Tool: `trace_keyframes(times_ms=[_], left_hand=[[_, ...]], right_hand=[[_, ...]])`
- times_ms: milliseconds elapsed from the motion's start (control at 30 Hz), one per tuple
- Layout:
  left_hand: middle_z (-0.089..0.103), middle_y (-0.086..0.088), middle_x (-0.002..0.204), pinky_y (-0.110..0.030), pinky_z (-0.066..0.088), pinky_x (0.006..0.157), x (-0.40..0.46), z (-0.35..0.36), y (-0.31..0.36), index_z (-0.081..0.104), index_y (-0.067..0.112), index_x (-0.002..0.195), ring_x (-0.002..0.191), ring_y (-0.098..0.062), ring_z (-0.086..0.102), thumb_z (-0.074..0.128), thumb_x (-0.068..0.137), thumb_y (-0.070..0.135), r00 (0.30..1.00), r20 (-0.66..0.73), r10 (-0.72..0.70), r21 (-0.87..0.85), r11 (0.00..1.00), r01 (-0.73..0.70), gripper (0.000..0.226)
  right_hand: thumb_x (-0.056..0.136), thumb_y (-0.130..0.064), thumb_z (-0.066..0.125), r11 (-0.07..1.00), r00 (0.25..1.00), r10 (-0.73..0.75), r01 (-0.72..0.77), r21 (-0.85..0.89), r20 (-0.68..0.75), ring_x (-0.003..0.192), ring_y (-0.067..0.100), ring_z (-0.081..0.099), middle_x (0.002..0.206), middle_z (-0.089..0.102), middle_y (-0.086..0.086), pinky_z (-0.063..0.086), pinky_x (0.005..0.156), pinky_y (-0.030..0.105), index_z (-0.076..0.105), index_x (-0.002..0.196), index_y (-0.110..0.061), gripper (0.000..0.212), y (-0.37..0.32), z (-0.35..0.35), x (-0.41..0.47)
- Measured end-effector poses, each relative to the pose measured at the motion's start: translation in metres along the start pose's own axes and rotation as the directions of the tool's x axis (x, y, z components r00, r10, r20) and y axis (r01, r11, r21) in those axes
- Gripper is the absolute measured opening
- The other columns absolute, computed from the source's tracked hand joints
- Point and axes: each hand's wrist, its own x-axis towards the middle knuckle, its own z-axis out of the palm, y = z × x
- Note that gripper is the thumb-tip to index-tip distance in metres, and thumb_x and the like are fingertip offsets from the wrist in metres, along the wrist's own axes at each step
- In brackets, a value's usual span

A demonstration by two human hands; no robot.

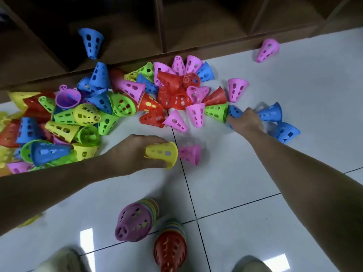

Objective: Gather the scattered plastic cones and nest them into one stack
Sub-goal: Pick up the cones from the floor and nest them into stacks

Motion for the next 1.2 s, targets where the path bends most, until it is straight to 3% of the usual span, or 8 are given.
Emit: trace_keyframes(times_ms=[133, 233, 433, 567, 700, 867, 1033, 1200], left_hand=[[0.067, 0.031, 0.085, -0.008, 0.044, 0.063, -0.021, -0.014, 0.026, 0.072, 0.023, 0.111, 0.069, 0.005, 0.061, 0.093, 0.066, 0.032, 0.995, -0.101, -0.028, -0.091, 0.996, 0.018, 0.051], [0.07, 0.011, 0.074, -0.03, 0.05, 0.054, -0.05, -0.028, 0.041, 0.07, 0.028, 0.106, 0.054, -0.005, 0.051, 0.087, 0.066, 0.046, 0.991, -0.122, -0.061, -0.181, 0.983, 0.038, 0.047], [0.065, 0.003, 0.075, -0.033, 0.045, 0.053, -0.122, -0.037, 0.058, 0.067, 0.028, 0.085, 0.061, -0.019, 0.057, 0.063, 0.083, 0.054, 0.974, -0.201, 0.107, -0.155, 0.978, -0.14, 0.026], [0.059, 0.004, 0.085, -0.035, 0.048, 0.063, -0.158, -0.019, 0.048, 0.067, 0.022, 0.086, 0.075, -0.02, 0.059, 0.059, 0.09, 0.06, 0.971, -0.128, 0.204, 0.021, 0.979, -0.203, 0.039], [0.053, 0.017, 0.097, -0.016, 0.045, 0.072, -0.18, 0.004, 0.041, 0.06, 0.031, 0.113, 0.085, -0.01, 0.058, 0.062, 0.085, 0.062, 0.974, -0.097, 0.203, 0.154, 0.97, -0.187, 0.041], [0.051, 0.02, 0.098, -0.011, 0.042, 0.068, -0.181, 0.026, 0.025, 0.052, 0.04, 0.124, 0.085, -0.003, 0.054, 0.059, 0.081, 0.067, 0.987, -0.085, 0.134, 0.213, 0.97, -0.113, 0.051], [0.062, 0.014, 0.106, -0.009, 0.041, 0.08, -0.185, 0.009, 0.031, 0.05, 0.032, 0.135, 0.094, -0.002, 0.057, 0.025, 0.079, 0.088, 0.999, 0.047, -0.004, 0.164, 0.986, -0.004, 0.083], [0.064, 0.004, 0.089, -0.03, 0.046, 0.084, -0.167, -0.013, 0.024, 0.061, 0.018, 0.109, 0.087, -0.003, 0.056, 0.009, 0.074, 0.095, 0.994, 0.031, -0.107, 0.107, 0.989, 0.103, 0.098]], right_hand=[[0.062, -0.05, 0.065, 0.964, 0.997, 0.05, -0.032, 0.266, -0.061, 0.09, 0.032, 0.066, 0.097, 0.069, 0.007, 0.055, 0.077, 0.039, 0.061, 0.101, -0.013, 0.054, 0.007, 0.0, -0.031], [0.079, -0.039, 0.072, 0.819, 0.987, 0.063, 0.033, 0.573, -0.147, 0.093, 0.022, 0.063, 0.089, 0.063, -0.005, 0.05, 0.084, 0.035, 0.064, 0.108, -0.016, 0.037, 0.008, -0.007, -0.066], [0.086, -0.043, 0.068, 0.501, 0.975, -0.126, -0.095, 0.86, 0.181, 0.078, 0.019, 0.068, 0.095, 0.074, 0.004, 0.044, 0.076, 0.033, 0.07, 0.097, -0.02, 0.025, 0.01, -0.02, -0.174], [0.092, -0.025, 0.069, 0.506, 0.918, -0.343, 0.002, 0.862, 0.199, 0.09, 0.015, 0.071, 0.099, 0.075, 0.001, 0.054, 0.079, 0.03, 0.068, 0.11, -0.012, 0.022, 0.015, -0.019, -0.253], [0.084, -0.007, 0.077, 0.5, 0.852, -0.497, 0.126, 0.857, 0.164, 0.086, 0.008, 0.068, 0.091, 0.073, -0.005, 0.055, 0.075, 0.022, 0.064, 0.104, -0.014, 0.025, 0.023, -0.019, -0.313], [0.075, -0.019, 0.081, 0.586, 0.782, -0.608, 0.324, 0.742, 0.138, 0.104, 0.011, 0.067, 0.103, 0.071, -0.01, 0.054, 0.085, 0.021, 0.059, 0.112, -0.026, 0.043, 0.046, -0.01, -0.349], [0.075, -0.029, 0.083, 0.673, 0.729, -0.667, 0.503, 0.542, 0.152, 0.104, 0.006, 0.062, 0.107, 0.064, -0.02, 0.049, 0.084, 0.016, 0.051, 0.115, -0.037, 0.052, 0.063, 0.008, -0.361], [0.078, -0.043, 0.076, 0.637, 0.631, -0.763, 0.697, 0.331, 0.139, 0.119, -0.004, 0.05, 0.126, 0.054, -0.027, 0.036, 0.099, 0.01, 0.047, 0.125, -0.041, 0.055, 0.077, 0.031, -0.353]])
